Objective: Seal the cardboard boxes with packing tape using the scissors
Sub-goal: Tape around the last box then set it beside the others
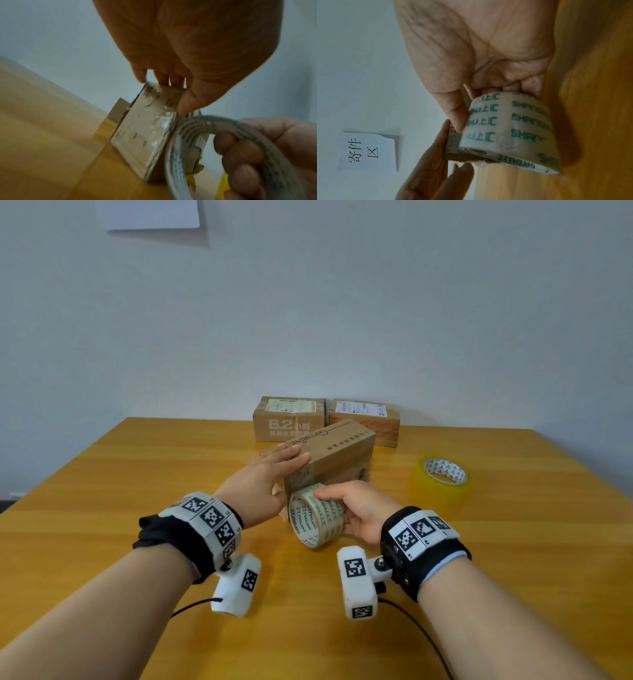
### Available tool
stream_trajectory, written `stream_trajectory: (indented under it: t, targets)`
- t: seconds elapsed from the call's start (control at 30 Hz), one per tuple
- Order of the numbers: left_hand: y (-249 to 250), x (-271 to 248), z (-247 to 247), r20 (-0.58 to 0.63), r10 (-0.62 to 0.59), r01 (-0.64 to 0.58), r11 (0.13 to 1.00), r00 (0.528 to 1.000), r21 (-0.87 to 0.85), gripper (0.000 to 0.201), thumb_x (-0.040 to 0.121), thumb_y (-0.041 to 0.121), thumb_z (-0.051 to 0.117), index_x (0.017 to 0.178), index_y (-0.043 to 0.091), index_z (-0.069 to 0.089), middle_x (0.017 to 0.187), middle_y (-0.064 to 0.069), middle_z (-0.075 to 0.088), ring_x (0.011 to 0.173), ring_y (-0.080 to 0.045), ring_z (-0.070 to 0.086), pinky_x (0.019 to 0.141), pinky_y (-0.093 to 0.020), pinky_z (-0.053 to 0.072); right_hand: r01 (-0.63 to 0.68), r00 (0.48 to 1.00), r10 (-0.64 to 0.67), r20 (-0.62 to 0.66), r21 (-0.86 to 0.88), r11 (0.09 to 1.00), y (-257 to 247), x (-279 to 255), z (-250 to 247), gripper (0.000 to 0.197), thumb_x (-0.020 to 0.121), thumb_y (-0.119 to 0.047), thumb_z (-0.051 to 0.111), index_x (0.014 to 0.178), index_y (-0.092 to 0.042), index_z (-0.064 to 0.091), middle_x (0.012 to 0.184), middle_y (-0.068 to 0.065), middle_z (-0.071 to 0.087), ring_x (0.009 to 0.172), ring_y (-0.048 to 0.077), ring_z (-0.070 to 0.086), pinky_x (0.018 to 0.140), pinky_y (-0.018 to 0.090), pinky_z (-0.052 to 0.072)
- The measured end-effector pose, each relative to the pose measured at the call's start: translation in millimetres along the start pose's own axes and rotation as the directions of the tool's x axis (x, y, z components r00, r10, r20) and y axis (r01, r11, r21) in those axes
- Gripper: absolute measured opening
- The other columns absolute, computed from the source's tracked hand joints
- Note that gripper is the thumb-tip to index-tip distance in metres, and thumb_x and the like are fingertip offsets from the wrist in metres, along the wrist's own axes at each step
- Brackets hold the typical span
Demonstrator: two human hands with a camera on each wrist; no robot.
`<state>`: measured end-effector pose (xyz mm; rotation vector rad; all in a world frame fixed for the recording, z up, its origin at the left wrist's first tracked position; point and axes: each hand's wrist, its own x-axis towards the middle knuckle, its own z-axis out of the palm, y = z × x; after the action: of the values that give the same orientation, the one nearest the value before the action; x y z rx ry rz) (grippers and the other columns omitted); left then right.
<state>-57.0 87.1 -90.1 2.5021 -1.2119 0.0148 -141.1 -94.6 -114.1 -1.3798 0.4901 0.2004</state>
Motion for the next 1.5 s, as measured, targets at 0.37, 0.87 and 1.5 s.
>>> stream_trajectory:
  t: [0.37,0.87,1.5]
  targets:
    - [-1.9,7.1,-0.5,0.045,-0.171,0.172,0.87,0.984,-0.462,0.063,0.085,0.003,0.068,0.124,0.051,0.055,0.161,0.016,0.012,0.149,-0.02,0.014,0.105,-0.027,0.04,0.017,1.0,-0.017,0.006,-0.008,1.0,0.6,-0.7,0.4,0.025,0.093,-0.019,0.068,0.114,-0.005,0.068,0.089,0.008,0.077,0.084,0.022,0.071,0.075,0.034,0.055]
    - [-1.9,-15.8,-1.1,0.402,-0.278,0.457,0.173,0.872,-0.872,0.028,0.101,0.017,0.045,0.126,0.016,0.058,0.12,-0.015,0.063,0.074,-0.03,0.071,0.056,-0.037,0.06,0.385,0.913,-0.357,0.197,-0.127,0.914,-46.7,-44.3,20.0,0.042,0.082,-0.022,0.076,0.119,-0.004,0.065,0.111,0.017,0.074,0.099,0.027,0.072,0.085,0.038,0.061]
    - [-5.3,-18.8,4.1,0.153,-0.165,0.223,0.796,0.974,-0.563,0.149,0.058,0.024,0.095,0.15,0.044,-0.021,0.158,0.006,0.03,0.137,-0.014,0.04,0.112,-0.037,0.037,0.328,0.945,-0.318,0.083,-0.23,0.916,-39.3,-35.4,30.5,0.033,0.088,-0.029,0.074,0.114,-0.009,0.071,0.105,0.008,0.078,0.101,0.022,0.074,0.093,0.038,0.057]
